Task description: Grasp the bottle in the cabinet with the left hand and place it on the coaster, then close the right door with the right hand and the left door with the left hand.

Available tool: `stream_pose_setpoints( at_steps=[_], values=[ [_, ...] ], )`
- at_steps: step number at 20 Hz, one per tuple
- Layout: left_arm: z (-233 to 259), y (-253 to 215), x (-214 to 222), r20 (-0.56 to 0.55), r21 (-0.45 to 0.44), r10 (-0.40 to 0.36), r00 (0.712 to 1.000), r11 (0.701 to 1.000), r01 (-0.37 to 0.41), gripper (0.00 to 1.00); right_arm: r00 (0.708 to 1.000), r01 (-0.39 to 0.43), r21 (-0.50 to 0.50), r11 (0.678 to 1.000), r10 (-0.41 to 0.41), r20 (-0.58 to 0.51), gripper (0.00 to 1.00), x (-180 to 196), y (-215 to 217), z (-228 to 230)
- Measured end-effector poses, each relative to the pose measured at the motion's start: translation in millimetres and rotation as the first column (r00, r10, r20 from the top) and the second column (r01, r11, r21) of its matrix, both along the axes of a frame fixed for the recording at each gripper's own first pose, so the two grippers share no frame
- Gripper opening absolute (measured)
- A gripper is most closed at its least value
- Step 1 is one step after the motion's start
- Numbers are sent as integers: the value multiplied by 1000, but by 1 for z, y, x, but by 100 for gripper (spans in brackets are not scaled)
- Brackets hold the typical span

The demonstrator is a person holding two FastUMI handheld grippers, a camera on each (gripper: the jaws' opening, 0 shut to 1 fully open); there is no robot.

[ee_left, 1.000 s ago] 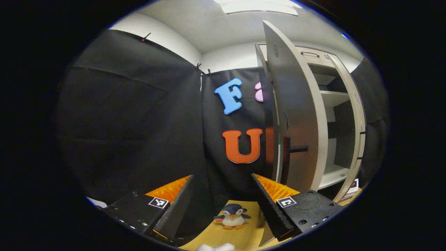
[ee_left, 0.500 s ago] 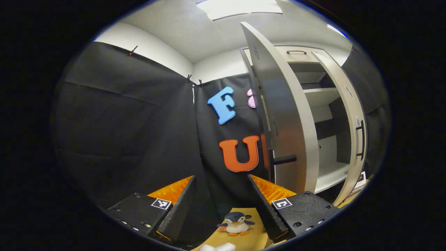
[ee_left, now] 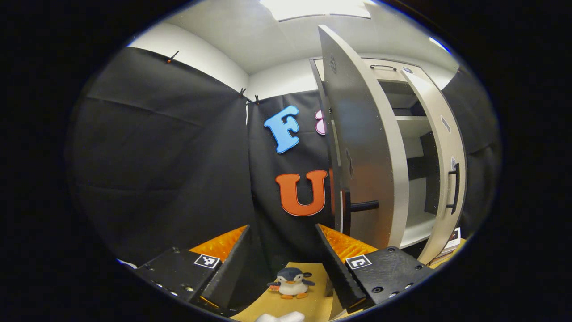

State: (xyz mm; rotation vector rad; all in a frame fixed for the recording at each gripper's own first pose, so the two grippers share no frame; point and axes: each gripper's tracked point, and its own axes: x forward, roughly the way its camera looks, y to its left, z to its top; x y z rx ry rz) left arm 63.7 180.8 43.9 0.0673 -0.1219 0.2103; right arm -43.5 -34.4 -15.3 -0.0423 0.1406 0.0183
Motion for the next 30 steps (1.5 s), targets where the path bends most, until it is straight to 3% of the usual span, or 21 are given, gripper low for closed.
stream_pose_setpoints(
  at_steps=[2, 3, 10, 13, 30],
  values=[
    [1, -13, -1, 1, -5, -23, 1000, 1000, 23, 81, 1000, 4, -2, 1000, -4, -3, 94, 0, -5, -1],
    [0, -24, -1, 1, -10, -43, 999, 999, 43, 87, 1000, 5, -2, 1000, -5, -4, 96, 0, -8, -2],
    [4, -106, 13, 10, -7, -170, 985, 985, 170, 87, 1000, 31, 14, 999, -31, 4, 96, -1, -28, 2],
    [10, -124, 16, 26, -25, -202, 979, 979, 202, 98, 999, 43, 29, 999, -43, 9, 96, -1, -33, 4],
    [2, -140, -29, -52, -54, -278, 959, 960, 276, 95, 997, 38, 55, 998, -42, 71, 96, 0, -6, 22]
  ],
)
